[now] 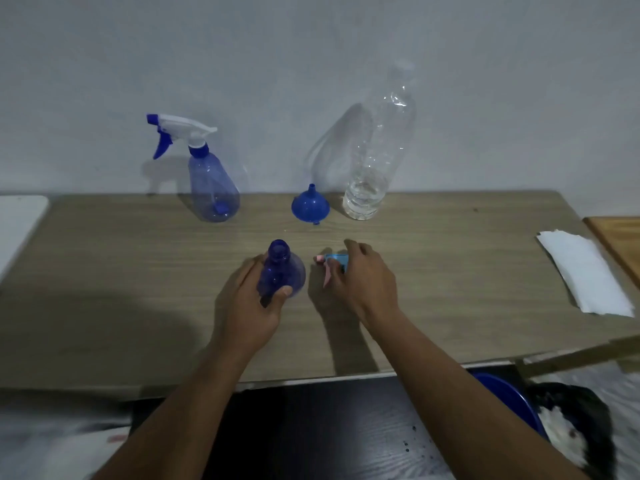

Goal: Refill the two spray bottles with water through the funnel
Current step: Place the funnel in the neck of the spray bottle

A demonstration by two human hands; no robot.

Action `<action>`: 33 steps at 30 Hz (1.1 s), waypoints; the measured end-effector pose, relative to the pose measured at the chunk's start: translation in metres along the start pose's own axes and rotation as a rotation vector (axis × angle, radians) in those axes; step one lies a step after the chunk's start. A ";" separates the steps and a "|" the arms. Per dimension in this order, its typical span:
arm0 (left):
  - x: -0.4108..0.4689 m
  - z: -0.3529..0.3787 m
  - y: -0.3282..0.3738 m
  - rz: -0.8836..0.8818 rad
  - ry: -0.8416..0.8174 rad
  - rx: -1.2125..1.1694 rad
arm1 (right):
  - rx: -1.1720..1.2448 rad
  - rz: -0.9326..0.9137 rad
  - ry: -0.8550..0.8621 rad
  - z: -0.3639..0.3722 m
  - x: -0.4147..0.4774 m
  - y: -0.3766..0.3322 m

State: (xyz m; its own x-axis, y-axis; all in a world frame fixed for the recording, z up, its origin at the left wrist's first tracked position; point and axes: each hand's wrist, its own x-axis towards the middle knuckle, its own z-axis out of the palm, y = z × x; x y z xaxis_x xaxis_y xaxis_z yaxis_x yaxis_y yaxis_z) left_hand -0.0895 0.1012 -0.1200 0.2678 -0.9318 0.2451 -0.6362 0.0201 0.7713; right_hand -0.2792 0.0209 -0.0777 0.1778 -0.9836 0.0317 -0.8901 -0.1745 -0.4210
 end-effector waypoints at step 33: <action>0.001 0.001 -0.001 -0.017 -0.011 -0.096 | 0.679 0.017 -0.070 -0.025 0.090 -0.042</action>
State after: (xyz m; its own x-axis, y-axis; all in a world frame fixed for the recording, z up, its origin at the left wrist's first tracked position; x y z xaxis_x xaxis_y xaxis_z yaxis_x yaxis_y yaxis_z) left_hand -0.0893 0.0998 -0.1207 0.2696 -0.9362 0.2256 -0.5589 0.0386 0.8283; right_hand -0.2359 -0.0615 -0.0346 0.2128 -0.9767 -0.0291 -0.4363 -0.0683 -0.8972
